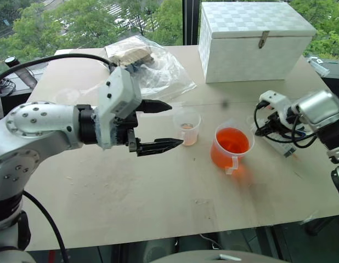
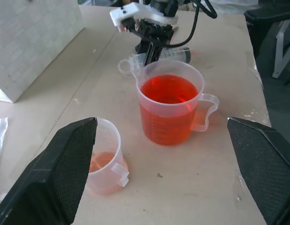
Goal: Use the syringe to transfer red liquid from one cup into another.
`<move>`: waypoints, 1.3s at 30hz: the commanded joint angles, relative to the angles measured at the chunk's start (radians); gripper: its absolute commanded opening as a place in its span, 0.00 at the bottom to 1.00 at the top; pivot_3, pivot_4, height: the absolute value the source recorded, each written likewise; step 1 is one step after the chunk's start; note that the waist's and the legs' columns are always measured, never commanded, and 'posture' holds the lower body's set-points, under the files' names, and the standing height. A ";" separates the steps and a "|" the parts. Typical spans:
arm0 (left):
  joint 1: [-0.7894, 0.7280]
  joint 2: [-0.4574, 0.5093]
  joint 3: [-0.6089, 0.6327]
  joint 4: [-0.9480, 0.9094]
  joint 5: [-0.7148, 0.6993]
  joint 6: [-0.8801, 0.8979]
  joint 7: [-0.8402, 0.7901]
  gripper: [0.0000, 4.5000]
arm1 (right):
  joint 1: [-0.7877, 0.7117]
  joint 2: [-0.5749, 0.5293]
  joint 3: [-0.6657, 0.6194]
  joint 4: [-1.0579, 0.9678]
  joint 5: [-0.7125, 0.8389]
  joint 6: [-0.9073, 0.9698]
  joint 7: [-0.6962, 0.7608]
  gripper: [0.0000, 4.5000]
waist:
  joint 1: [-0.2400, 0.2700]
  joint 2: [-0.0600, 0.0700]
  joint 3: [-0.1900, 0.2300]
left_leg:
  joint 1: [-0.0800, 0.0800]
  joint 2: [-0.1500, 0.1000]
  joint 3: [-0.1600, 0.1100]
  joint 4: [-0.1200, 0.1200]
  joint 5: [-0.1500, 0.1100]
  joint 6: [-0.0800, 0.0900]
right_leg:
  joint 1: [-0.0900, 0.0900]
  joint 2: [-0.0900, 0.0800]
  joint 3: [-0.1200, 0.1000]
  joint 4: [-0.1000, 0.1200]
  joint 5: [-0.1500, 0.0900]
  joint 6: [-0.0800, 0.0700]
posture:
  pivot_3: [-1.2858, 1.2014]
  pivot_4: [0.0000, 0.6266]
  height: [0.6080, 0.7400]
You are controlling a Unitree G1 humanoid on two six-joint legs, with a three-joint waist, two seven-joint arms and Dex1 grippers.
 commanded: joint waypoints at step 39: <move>-0.631 -0.620 -0.295 0.600 0.387 -0.177 -0.303 1.00 | 0.879 0.618 -0.621 -1.122 0.399 -0.658 -0.477 0.33 | -0.001 0.000 0.000 | 0.001 -0.002 -0.002 0.000 0.001 -0.002 | 0.000 0.005 0.001 0.003 -0.001 0.002 | 0.52 0.24 1.00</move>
